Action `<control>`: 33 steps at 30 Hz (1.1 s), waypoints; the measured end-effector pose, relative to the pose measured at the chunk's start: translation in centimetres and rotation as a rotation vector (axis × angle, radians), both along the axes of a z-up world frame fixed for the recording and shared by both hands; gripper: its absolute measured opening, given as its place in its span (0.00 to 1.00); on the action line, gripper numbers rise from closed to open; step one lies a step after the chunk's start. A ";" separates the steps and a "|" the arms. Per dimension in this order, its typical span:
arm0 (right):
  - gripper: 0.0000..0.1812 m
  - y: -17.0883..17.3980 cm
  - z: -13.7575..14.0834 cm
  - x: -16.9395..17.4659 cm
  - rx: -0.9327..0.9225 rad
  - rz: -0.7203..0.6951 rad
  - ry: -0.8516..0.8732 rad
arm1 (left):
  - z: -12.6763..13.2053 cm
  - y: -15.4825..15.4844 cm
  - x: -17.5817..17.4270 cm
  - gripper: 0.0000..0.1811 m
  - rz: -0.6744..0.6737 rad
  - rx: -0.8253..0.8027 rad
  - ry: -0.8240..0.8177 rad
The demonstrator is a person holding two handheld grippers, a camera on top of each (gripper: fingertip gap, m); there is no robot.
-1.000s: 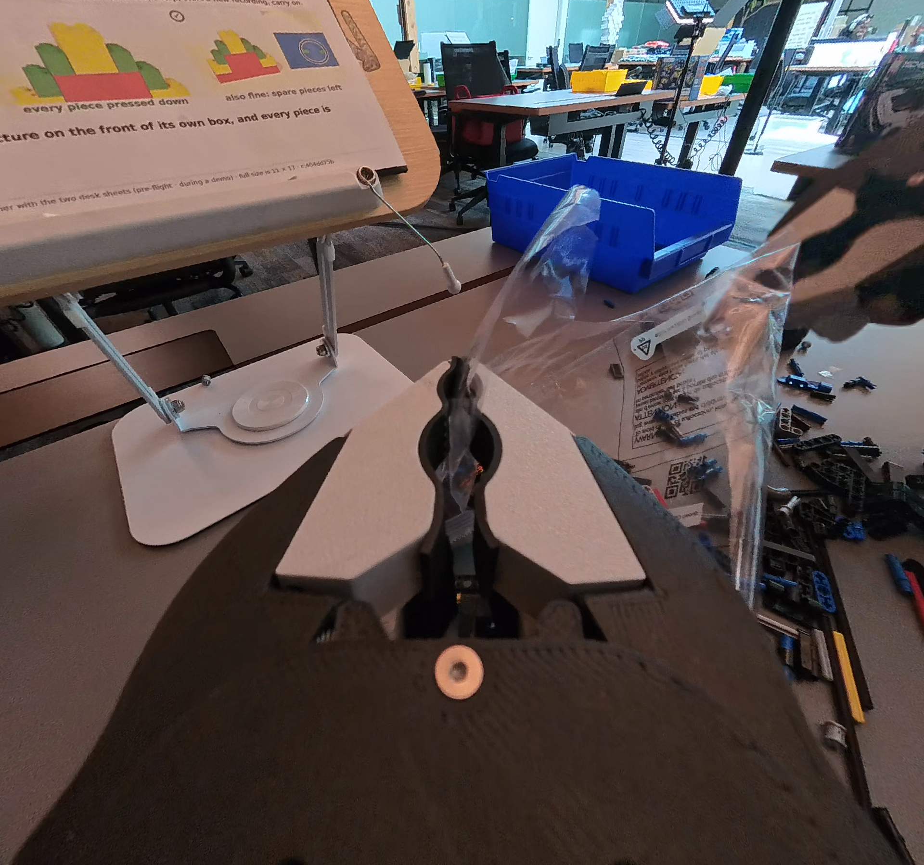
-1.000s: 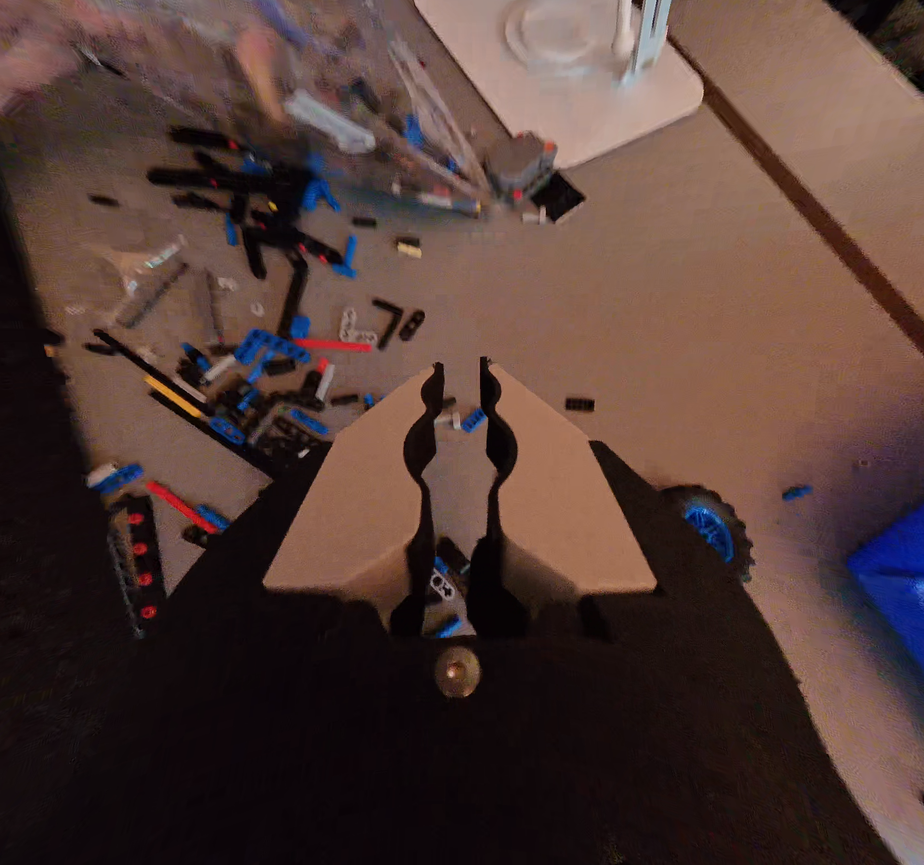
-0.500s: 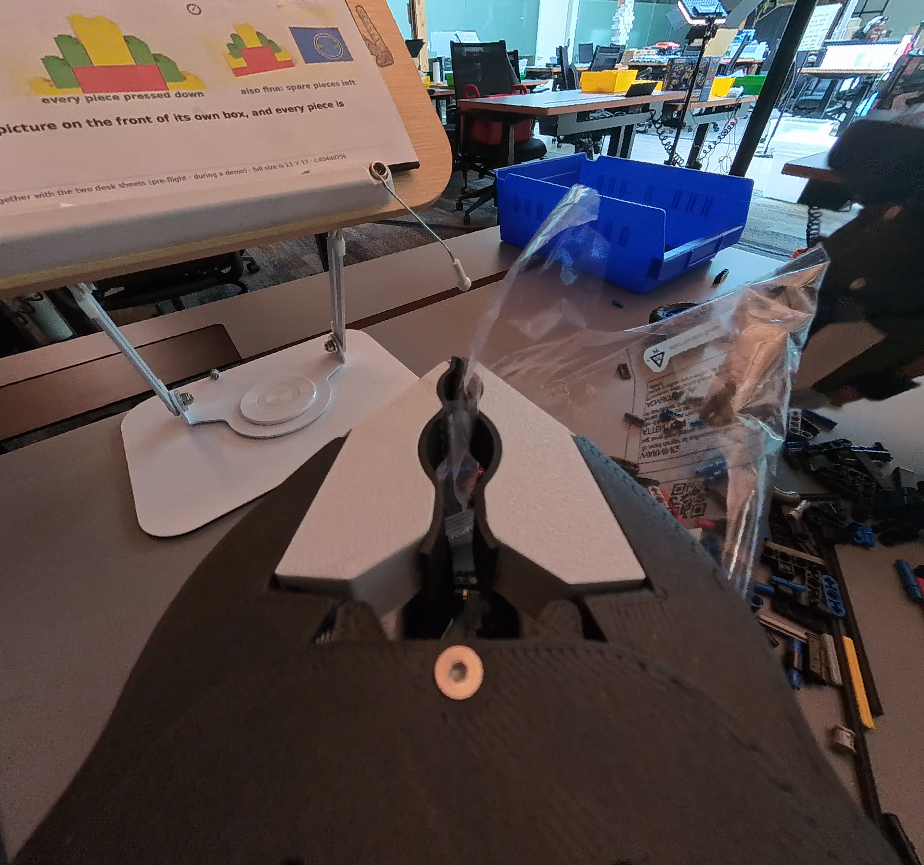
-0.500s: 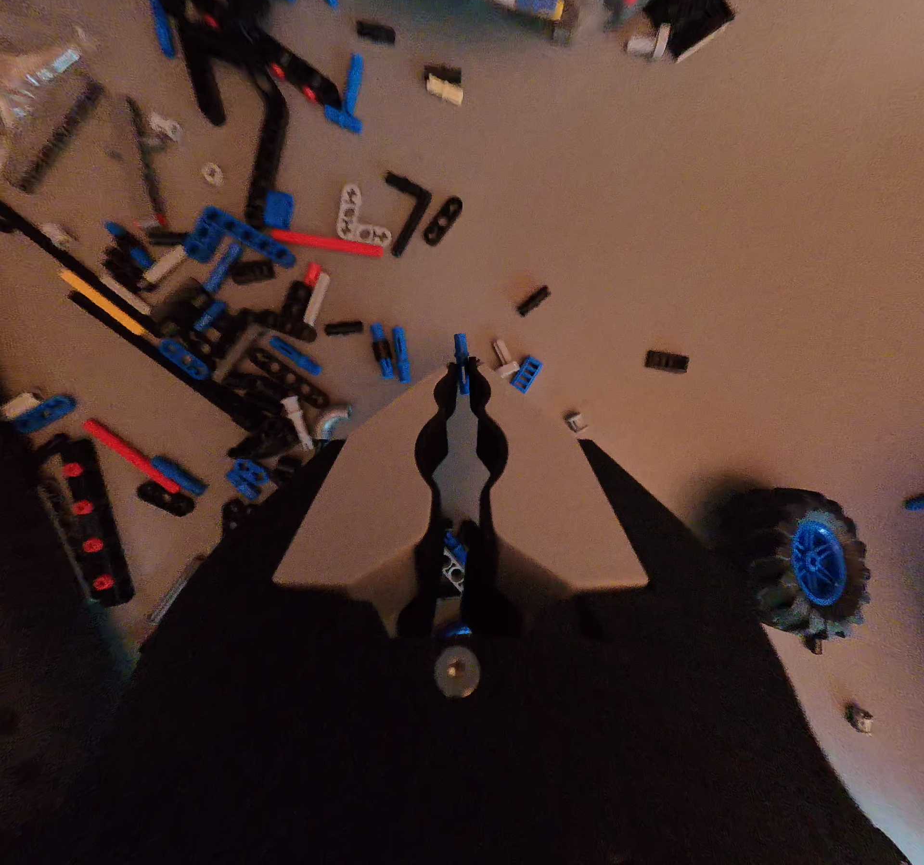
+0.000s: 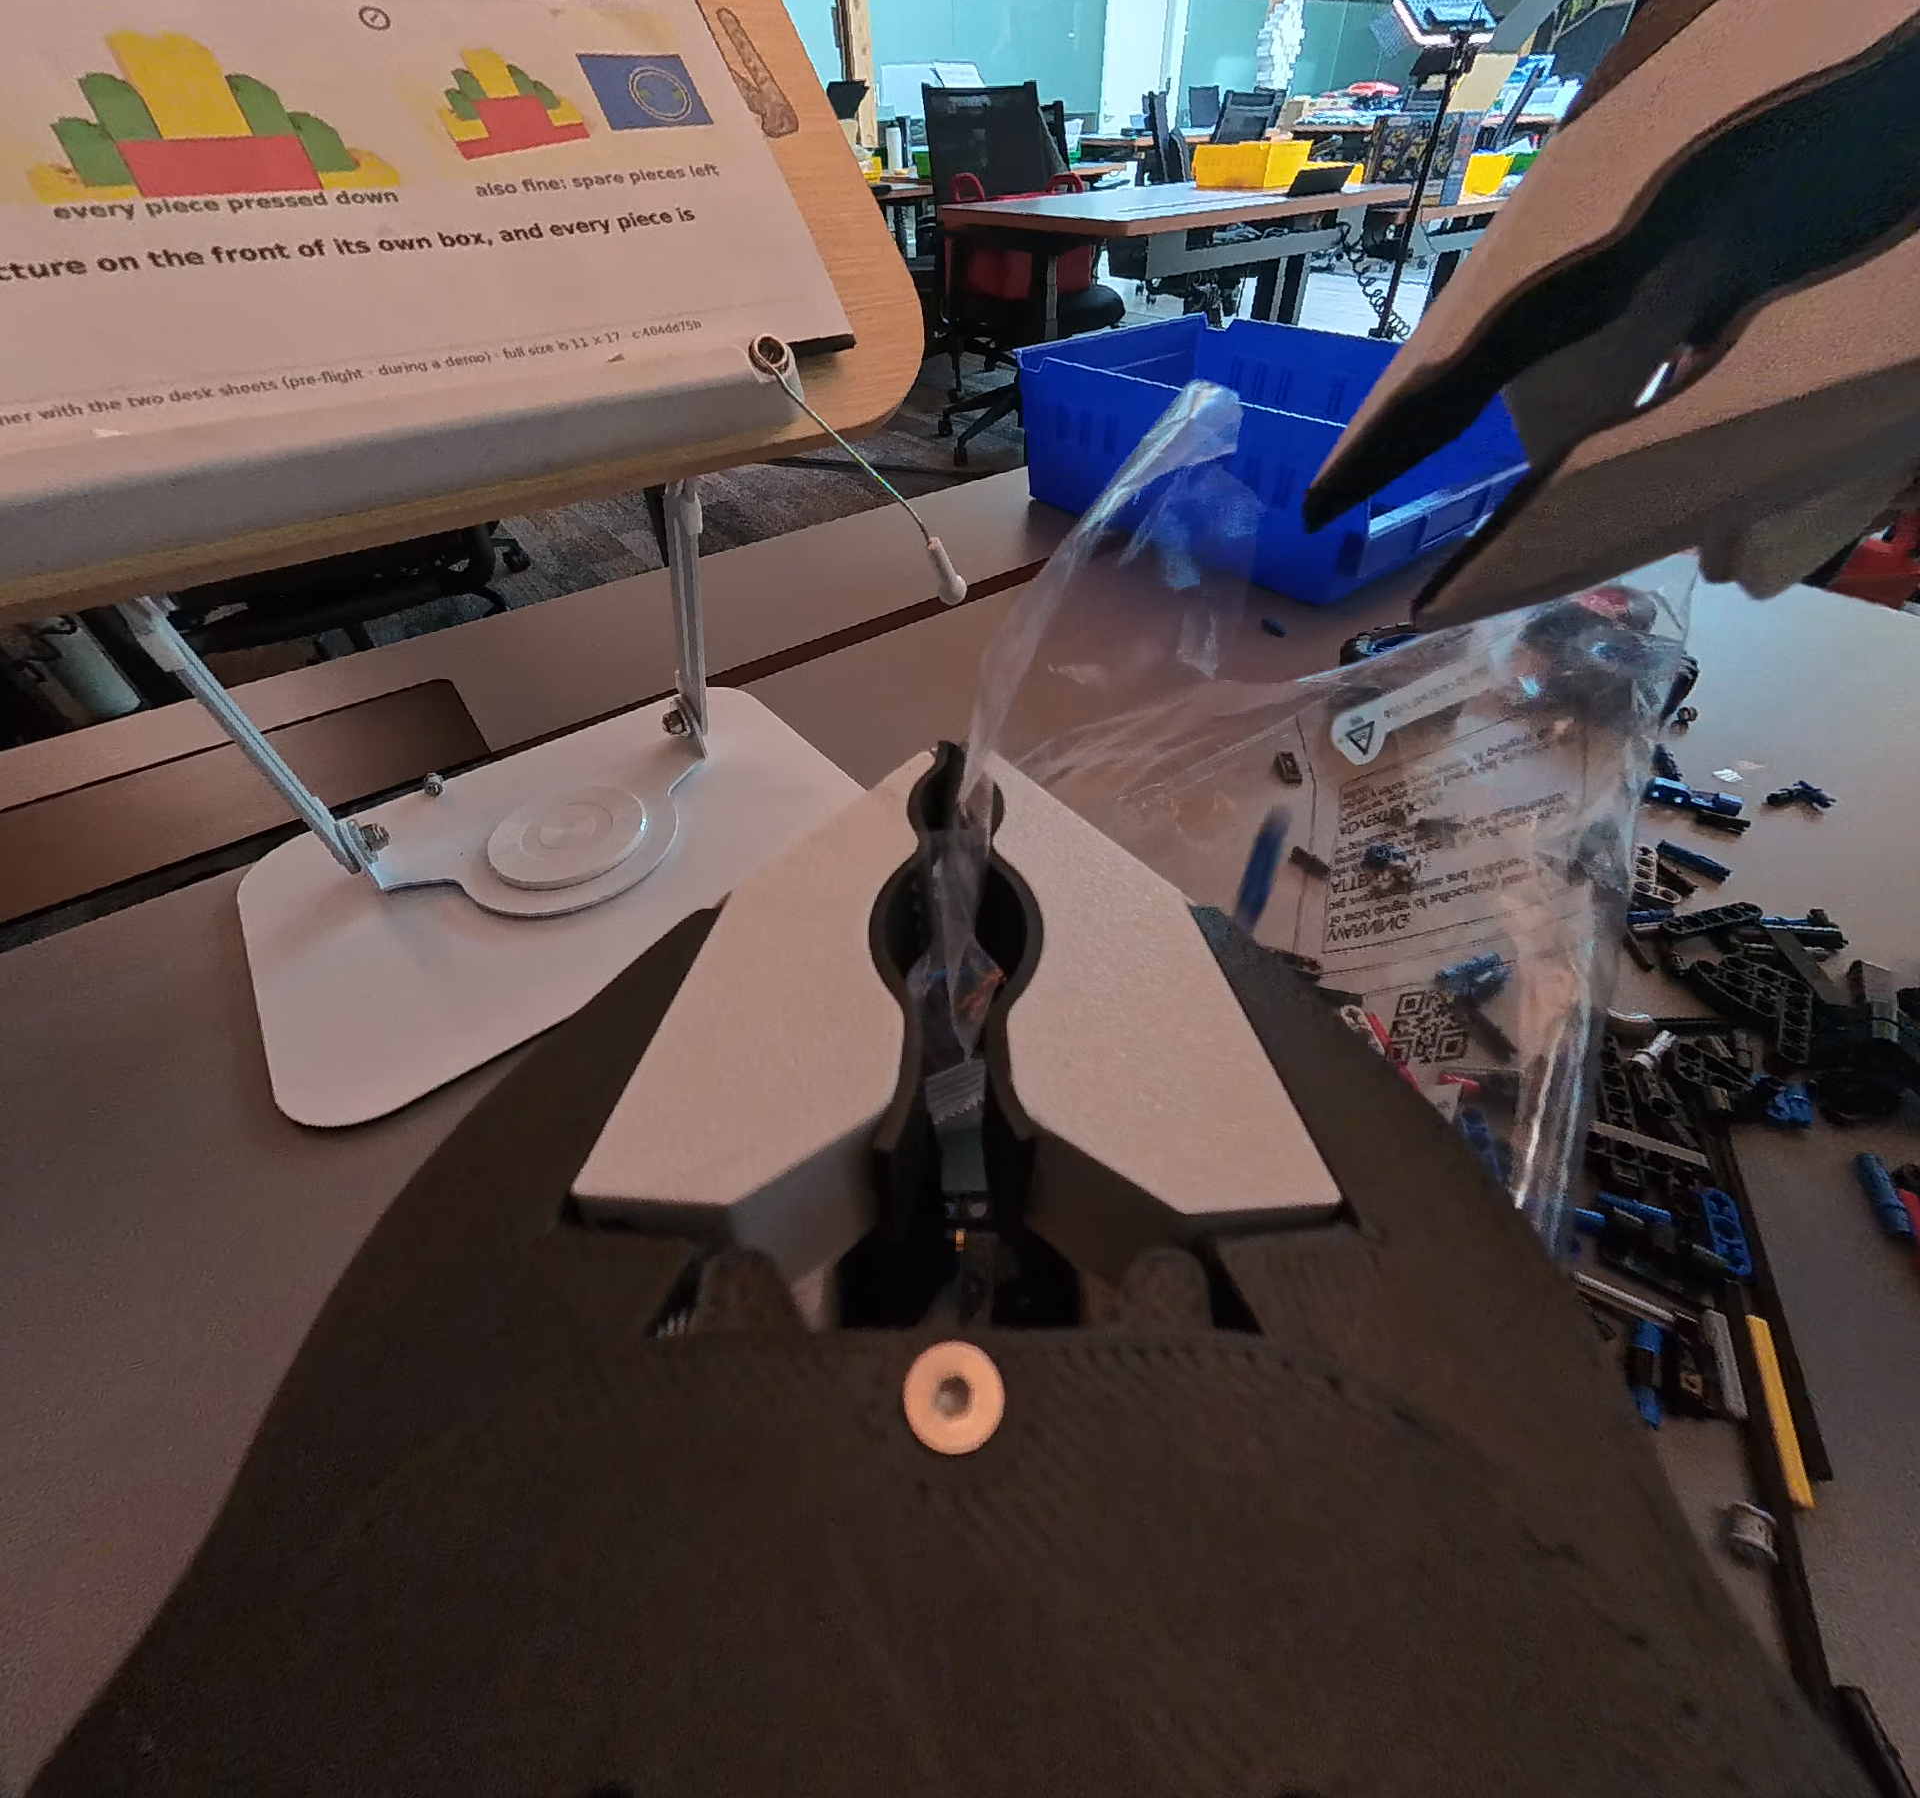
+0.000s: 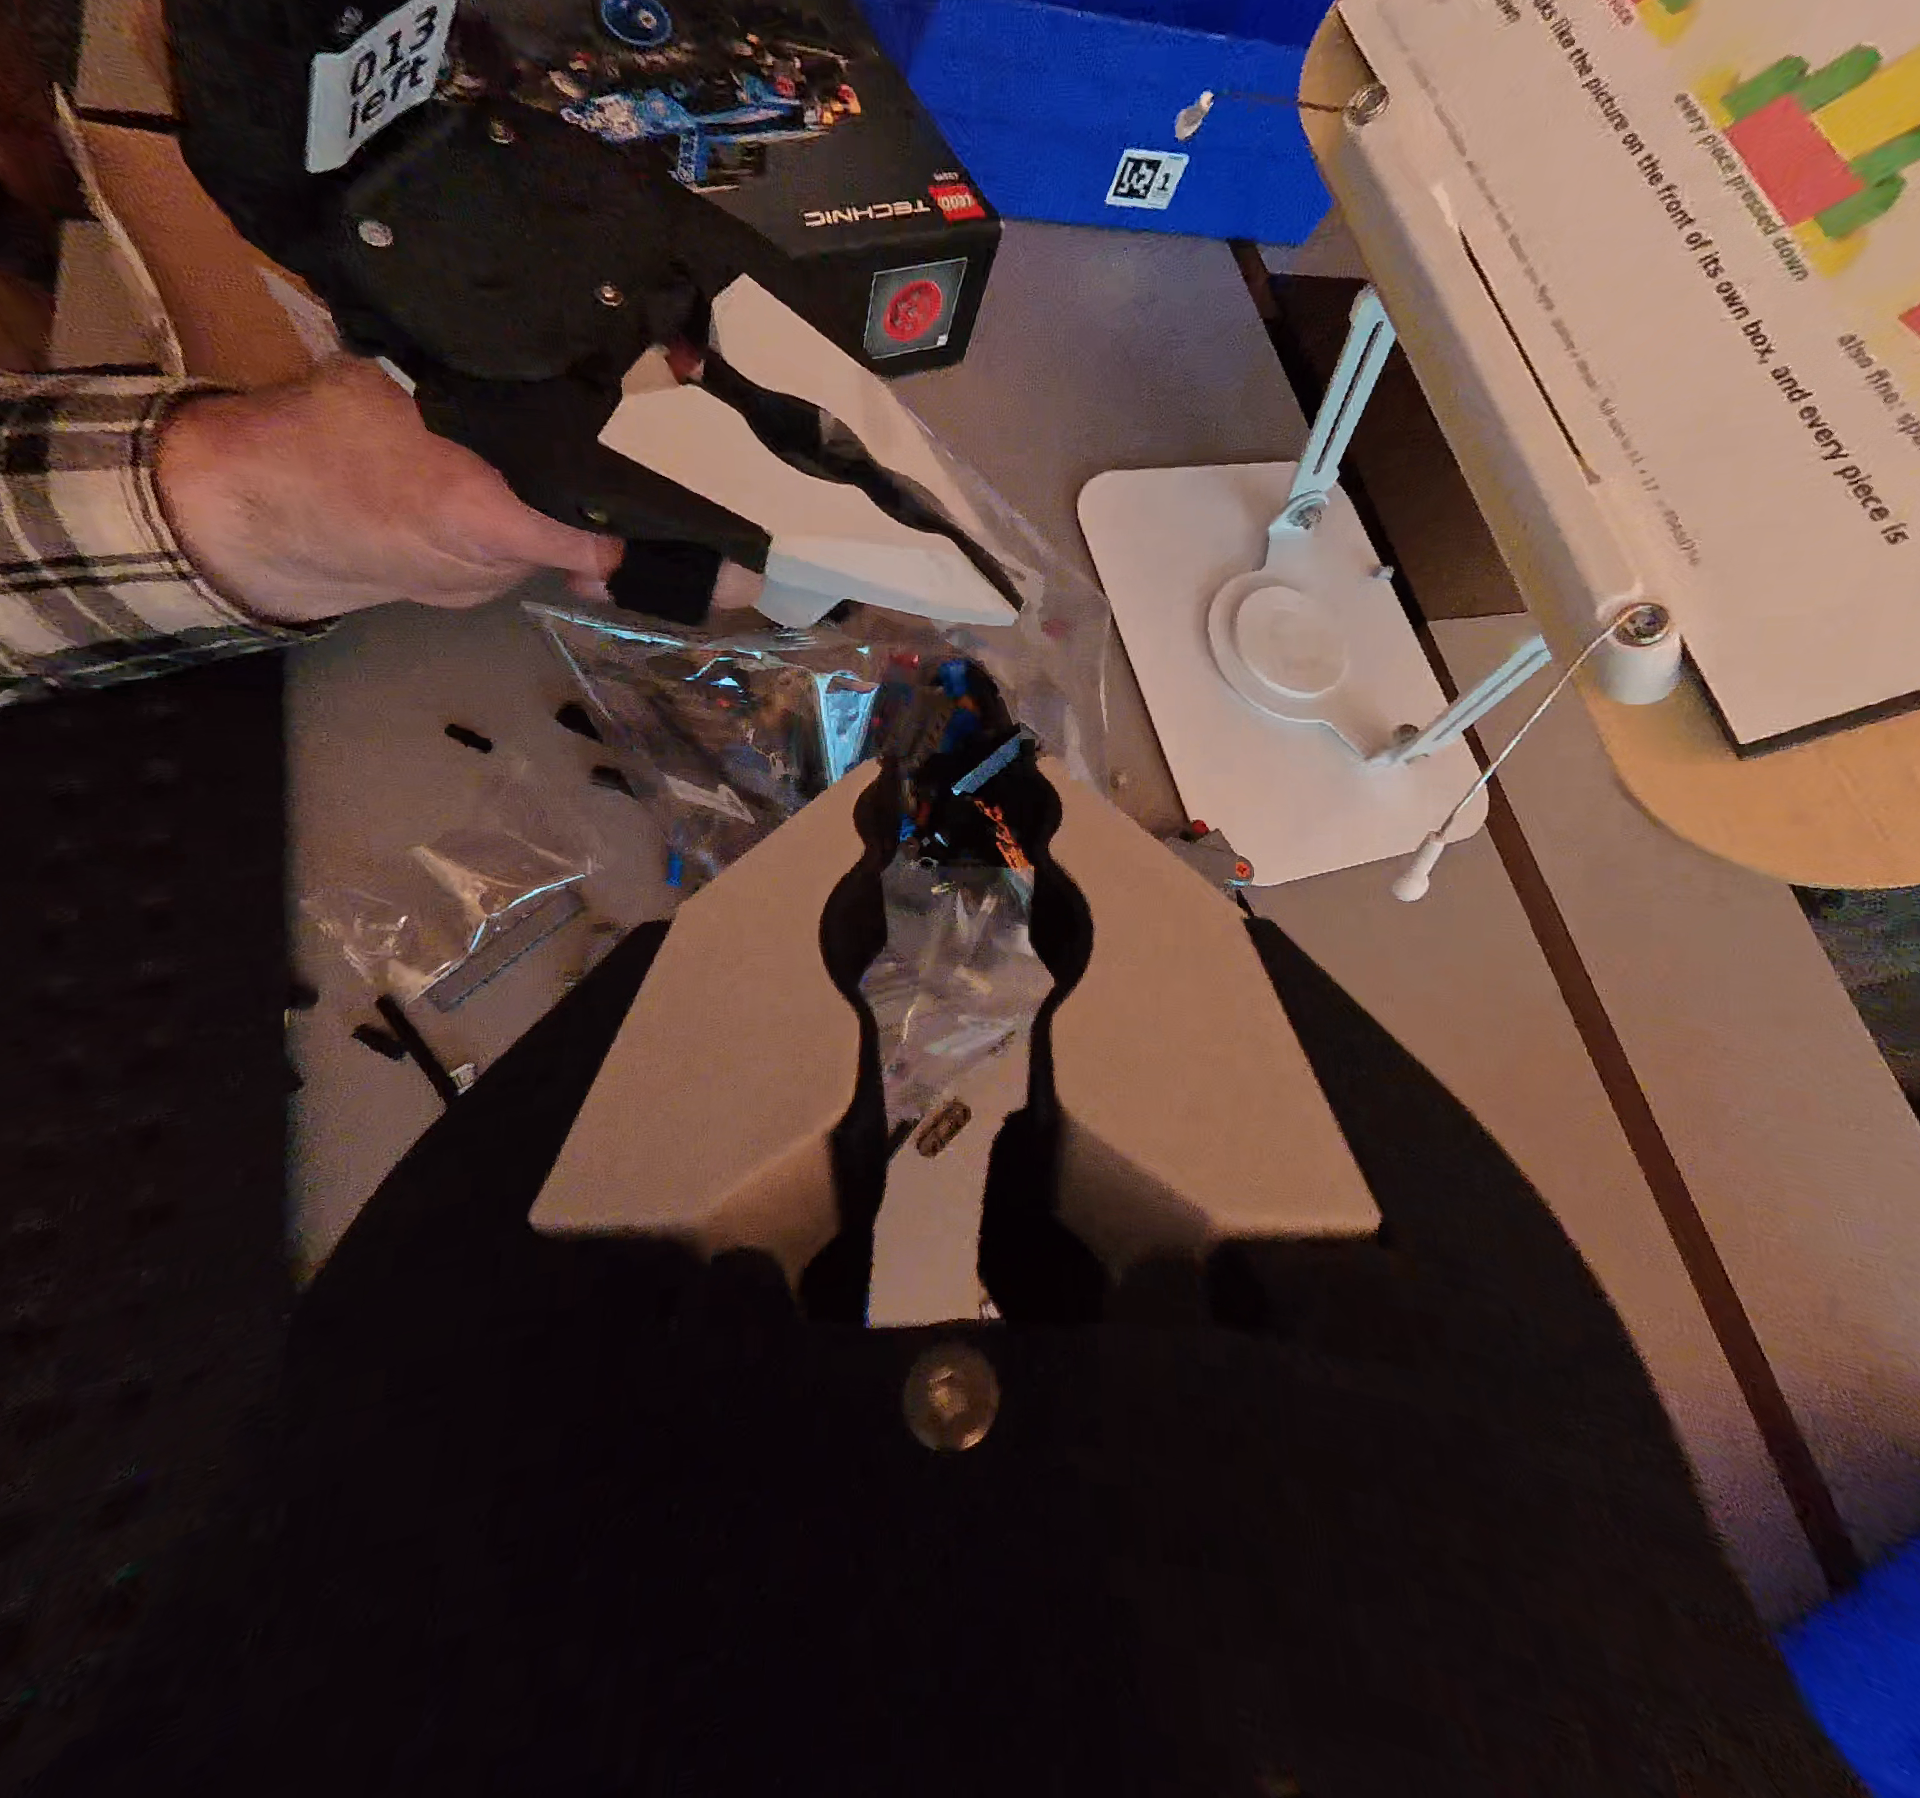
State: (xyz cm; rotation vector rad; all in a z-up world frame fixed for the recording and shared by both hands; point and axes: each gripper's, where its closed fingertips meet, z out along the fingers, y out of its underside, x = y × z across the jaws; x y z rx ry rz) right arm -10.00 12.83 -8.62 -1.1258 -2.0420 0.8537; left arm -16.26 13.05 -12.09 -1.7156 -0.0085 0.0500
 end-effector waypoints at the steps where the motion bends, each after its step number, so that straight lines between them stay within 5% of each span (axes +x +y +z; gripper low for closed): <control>1: 0.12 0.1 0.0 0.1 -0.018 -0.001 0.012 | 0.0 0.0 0.0 0.00 -0.001 0.000 0.000; 6: 0.08 5.9 0.0 3.1 -0.073 -0.168 0.090 | 0.0 0.1 0.1 0.00 -0.007 -0.002 -0.002; 10: 0.08 9.9 -6.3 6.6 -0.085 -0.234 -0.093 | 0.0 0.2 0.2 0.00 -0.009 -0.005 -0.001; 15: 0.09 10.6 -15.2 9.2 -0.036 -0.188 -0.371 | -0.2 0.1 0.0 0.00 -0.001 -0.007 0.000; 21: 0.00 9.8 -16.9 9.1 -0.065 -0.142 -0.428 | 0.0 0.0 0.0 0.00 0.004 -0.005 0.003; 24: 0.00 9.4 -14.5 8.7 -0.057 -0.145 -0.358 | 0.0 0.0 0.1 0.00 -0.001 -0.004 0.004; 30: 0.00 3.6 -1.6 5.4 -0.041 -0.023 -0.009 | 0.0 0.1 0.3 0.00 -0.008 -0.005 0.005; 33: 0.00 0.4 2.4 3.8 -0.057 0.067 0.078 | 0.0 0.1 0.2 0.00 -0.006 -0.005 0.003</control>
